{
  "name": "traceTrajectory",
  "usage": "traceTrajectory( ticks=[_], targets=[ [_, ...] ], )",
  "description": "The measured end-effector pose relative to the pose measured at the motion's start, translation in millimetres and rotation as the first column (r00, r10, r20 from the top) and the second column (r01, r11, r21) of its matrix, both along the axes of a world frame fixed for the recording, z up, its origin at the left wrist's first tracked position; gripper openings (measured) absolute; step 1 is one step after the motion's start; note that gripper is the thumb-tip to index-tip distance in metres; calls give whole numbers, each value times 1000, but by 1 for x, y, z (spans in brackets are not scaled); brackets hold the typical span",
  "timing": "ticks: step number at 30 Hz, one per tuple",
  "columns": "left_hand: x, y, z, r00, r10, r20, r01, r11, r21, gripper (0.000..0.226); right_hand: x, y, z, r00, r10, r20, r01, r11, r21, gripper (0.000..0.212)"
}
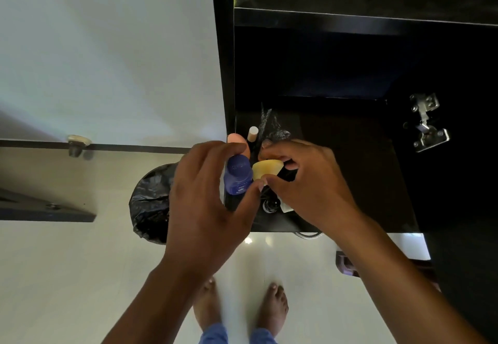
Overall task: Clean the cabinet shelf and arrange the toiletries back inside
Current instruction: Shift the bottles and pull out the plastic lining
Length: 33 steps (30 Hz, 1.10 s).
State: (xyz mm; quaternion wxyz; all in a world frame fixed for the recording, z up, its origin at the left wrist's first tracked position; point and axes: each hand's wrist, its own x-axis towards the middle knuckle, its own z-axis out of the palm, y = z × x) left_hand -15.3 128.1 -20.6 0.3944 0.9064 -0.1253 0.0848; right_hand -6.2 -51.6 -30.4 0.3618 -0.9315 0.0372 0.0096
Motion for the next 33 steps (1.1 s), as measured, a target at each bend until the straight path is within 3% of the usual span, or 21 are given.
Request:
traceTrajectory(
  ticks=[8,14,21,27,33],
  targets=[
    [-1,3,-3,999,-14,-38,15,1000,3,35,0,-1,-7,1000,5,5,-4,999,-40,29],
    [7,-1,34,994,-64,94,68,997,-44,37,-5,-16,13,999,-40,28,39,999,38,34],
    [32,-46,91,967,-144,212,173,977,-123,40,-11,-65,62,962,-248,114,223,956,191,27],
    [65,-115,85,968,-219,119,239,953,-186,41,3,-109,53,884,-431,182,416,902,114,27],
    [71,-168,56,966,-232,115,251,951,-183,36,40,-146,27,775,-607,174,625,778,-65,28]
  ],
)
